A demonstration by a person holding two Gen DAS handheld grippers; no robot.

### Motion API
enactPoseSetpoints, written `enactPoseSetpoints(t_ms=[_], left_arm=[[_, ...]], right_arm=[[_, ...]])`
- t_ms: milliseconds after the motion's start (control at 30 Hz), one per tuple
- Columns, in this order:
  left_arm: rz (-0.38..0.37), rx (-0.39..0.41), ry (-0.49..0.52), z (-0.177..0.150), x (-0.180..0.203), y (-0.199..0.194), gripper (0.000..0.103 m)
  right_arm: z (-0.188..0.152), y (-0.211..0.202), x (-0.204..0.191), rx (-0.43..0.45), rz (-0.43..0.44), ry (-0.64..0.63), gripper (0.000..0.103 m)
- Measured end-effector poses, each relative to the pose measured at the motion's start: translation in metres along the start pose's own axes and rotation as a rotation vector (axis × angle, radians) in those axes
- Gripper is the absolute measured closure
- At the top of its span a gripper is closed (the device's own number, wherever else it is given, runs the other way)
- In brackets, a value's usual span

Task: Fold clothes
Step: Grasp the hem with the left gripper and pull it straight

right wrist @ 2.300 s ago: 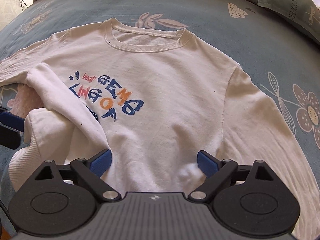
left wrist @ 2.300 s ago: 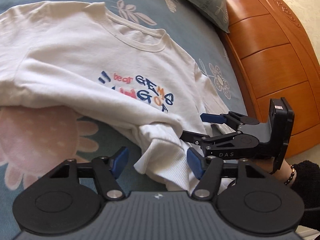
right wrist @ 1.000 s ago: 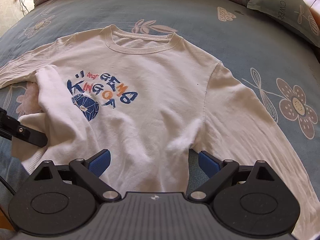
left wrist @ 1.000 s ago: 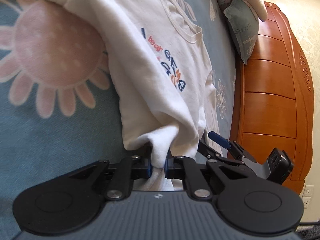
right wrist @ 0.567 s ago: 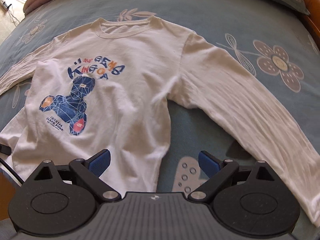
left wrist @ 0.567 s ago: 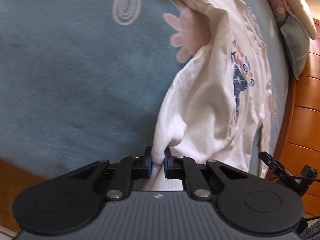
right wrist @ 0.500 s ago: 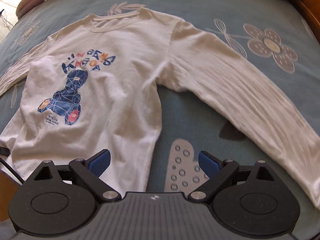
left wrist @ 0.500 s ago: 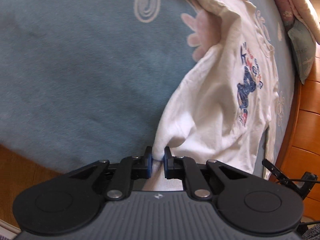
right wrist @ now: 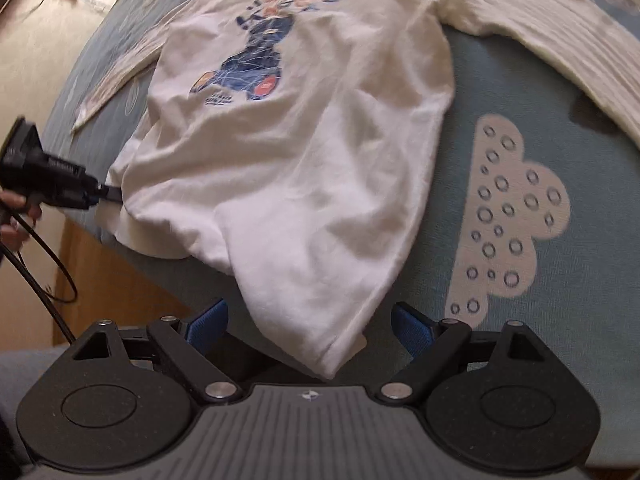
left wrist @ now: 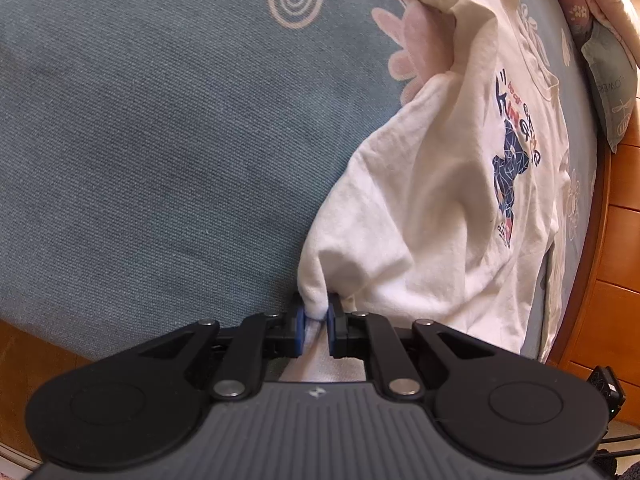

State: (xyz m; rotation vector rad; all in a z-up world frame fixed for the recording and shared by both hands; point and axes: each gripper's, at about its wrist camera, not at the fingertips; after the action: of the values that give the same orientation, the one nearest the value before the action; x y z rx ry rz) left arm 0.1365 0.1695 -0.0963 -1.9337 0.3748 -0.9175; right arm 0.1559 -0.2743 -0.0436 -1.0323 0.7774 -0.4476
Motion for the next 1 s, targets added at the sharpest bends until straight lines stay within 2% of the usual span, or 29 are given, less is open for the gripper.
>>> enactPoseSetpoints(t_ms=[33, 167, 267, 367, 433, 500, 600, 700, 800, 833, 867, 933, 1000], left_arm=[[0.002, -0.003, 0.001, 0.000, 0.000, 0.001, 0.094], [0.010, -0.008, 0.009, 0.000, 0.002, 0.004, 0.094], [0.015, -0.007, 0.014, -0.001, 0.004, 0.005, 0.094], [0.014, -0.007, 0.011, -0.001, 0.003, 0.005, 0.094], [0.010, -0.010, 0.012, 0.000, 0.003, 0.006, 0.094], [0.004, -0.012, 0.012, 0.000, 0.003, 0.007, 0.094], [-0.008, -0.010, 0.010, -0.001, -0.001, 0.006, 0.094], [-0.017, -0.008, 0.004, -0.002, -0.004, 0.004, 0.094], [-0.013, -0.009, 0.012, -0.002, -0.004, 0.003, 0.094], [-0.008, -0.009, 0.021, -0.002, -0.003, 0.003, 0.094], [-0.002, -0.009, 0.034, -0.002, -0.001, 0.003, 0.094], [0.005, -0.009, 0.062, -0.003, 0.004, 0.001, 0.095], [-0.020, -0.011, 0.096, -0.006, 0.008, -0.006, 0.096]], right_arm=[[0.008, 0.000, -0.004, 0.019, 0.001, -0.034, 0.011], [0.044, 0.005, 0.004, 0.118, 0.164, 0.008, 0.011], [0.071, 0.012, 0.035, 0.205, 0.155, 0.113, 0.012], [0.080, 0.025, 0.069, 0.210, 0.171, 0.242, 0.014], [0.073, 0.021, 0.075, 0.223, 0.226, 0.274, 0.014], [0.061, 0.015, 0.068, 0.204, 0.272, 0.256, 0.014], [0.035, 0.014, 0.051, 0.114, 0.310, 0.208, 0.013], [0.019, 0.025, 0.040, 0.026, 0.262, 0.131, 0.013], [0.016, 0.028, 0.038, 0.041, 0.248, 0.120, 0.015], [0.016, 0.028, 0.038, 0.032, 0.234, 0.122, 0.024], [0.017, 0.028, 0.038, 0.016, 0.213, 0.114, 0.049], [0.016, 0.028, 0.040, -0.018, 0.179, 0.107, 0.090], [0.011, 0.026, 0.043, -0.047, 0.179, 0.122, 0.090]])
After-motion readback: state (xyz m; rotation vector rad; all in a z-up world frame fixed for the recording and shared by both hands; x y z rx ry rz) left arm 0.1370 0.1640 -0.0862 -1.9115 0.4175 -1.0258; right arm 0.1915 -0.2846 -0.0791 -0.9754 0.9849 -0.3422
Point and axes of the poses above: each gripper's, at about its wrist camera, not at the fingertips, and y roughly the way its jaws point, x to its right, z to its top, and after that the axes turned 12 degrees about -y, right-handed
